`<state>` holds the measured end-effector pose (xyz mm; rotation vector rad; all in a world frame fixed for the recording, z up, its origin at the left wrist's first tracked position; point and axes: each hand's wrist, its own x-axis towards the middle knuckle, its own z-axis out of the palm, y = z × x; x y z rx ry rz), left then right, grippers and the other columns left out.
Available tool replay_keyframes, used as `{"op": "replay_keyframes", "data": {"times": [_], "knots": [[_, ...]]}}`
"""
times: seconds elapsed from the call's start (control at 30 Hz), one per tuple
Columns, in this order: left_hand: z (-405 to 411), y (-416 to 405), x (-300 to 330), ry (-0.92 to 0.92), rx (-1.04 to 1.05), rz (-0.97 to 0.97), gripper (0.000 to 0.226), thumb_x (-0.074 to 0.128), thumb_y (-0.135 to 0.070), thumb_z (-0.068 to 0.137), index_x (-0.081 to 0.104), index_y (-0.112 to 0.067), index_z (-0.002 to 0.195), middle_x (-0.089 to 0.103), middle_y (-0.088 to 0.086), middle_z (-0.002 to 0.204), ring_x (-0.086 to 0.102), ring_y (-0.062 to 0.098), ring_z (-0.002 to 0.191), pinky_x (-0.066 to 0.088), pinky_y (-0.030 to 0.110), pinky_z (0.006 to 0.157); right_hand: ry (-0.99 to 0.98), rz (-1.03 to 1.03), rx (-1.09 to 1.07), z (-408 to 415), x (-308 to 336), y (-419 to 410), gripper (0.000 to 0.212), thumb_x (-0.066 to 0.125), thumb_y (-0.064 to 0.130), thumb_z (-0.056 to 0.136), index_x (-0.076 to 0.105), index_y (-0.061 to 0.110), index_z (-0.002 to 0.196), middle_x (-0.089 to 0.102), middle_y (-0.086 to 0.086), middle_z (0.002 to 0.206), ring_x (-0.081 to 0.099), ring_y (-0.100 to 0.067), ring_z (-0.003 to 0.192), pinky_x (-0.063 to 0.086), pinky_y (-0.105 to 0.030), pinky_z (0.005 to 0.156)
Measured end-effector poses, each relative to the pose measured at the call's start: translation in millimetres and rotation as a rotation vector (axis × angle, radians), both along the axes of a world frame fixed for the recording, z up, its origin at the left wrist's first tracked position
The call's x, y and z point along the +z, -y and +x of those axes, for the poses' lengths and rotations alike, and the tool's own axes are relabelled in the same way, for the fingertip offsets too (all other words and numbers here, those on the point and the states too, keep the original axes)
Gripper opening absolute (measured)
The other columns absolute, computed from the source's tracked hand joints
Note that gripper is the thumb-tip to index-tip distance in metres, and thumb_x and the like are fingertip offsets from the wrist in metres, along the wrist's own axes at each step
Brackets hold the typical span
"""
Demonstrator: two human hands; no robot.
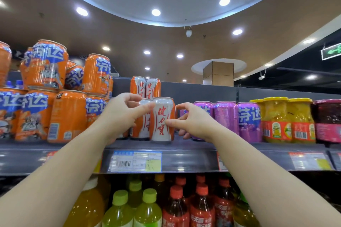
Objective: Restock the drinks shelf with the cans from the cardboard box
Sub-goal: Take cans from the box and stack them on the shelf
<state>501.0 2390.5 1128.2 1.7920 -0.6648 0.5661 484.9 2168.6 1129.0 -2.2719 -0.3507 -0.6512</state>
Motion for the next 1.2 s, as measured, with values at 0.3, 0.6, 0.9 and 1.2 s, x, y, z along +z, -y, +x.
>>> {"op": "replay_keyframes", "data": {"times": [0.3, 0.6, 0.9, 1.2], "knots": [[-8.1, -26.1, 2.6, -0.093, -0.122, 0.590, 0.023, 0.067, -0.030, 0.090, 0.065, -0.043, 0.109, 0.071, -0.023, 0.100, 0.064, -0.009, 0.092, 0.048, 0.018, 0.081, -0.073, -0.363, 0.175, -21.0, 1.5, 2.1, 0.043, 0.069, 0.060, 0.078, 0.054, 0.062, 0.118, 0.071, 0.018, 0.090, 0.070, -0.004, 0.083, 0.057, -0.024, 0.079], [5.9, -10.7, 10.0, -0.137, -0.173, 0.805, 0.045, 0.055, -0.025, 0.099, 0.045, -0.042, 0.140, 0.052, -0.032, 0.118, 0.046, -0.020, 0.099, 0.036, 0.004, 0.077, -0.226, -0.356, 0.030, -15.8, 3.4, 0.9, 0.075, 0.064, 0.078, 0.065, 0.044, 0.059, 0.135, 0.066, 0.016, 0.110, 0.062, -0.002, 0.101, 0.047, -0.033, 0.099], [14.1, -21.1, 8.4, -0.134, -0.267, 0.661, 0.060, 0.075, -0.035, 0.083, 0.047, -0.045, 0.135, 0.056, -0.034, 0.114, 0.053, -0.013, 0.108, 0.042, 0.009, 0.082, -0.388, -0.393, -0.013, -14.6, 9.2, -6.7, 0.102, 0.061, 0.086, 0.054, 0.027, 0.055, 0.145, 0.048, 0.006, 0.148, 0.041, -0.018, 0.136, 0.035, -0.044, 0.113], [16.8, -28.9, 4.0, -0.028, -0.182, 0.531, 0.062, 0.079, -0.038, 0.078, 0.051, -0.039, 0.134, 0.060, -0.023, 0.120, 0.057, -0.005, 0.103, 0.045, 0.011, 0.076, -0.403, -0.342, 0.018, -8.6, 8.9, -10.3, 0.110, 0.054, 0.094, 0.050, 0.030, 0.051, 0.147, 0.024, 0.009, 0.161, 0.028, -0.016, 0.145, 0.024, -0.044, 0.119]]}}
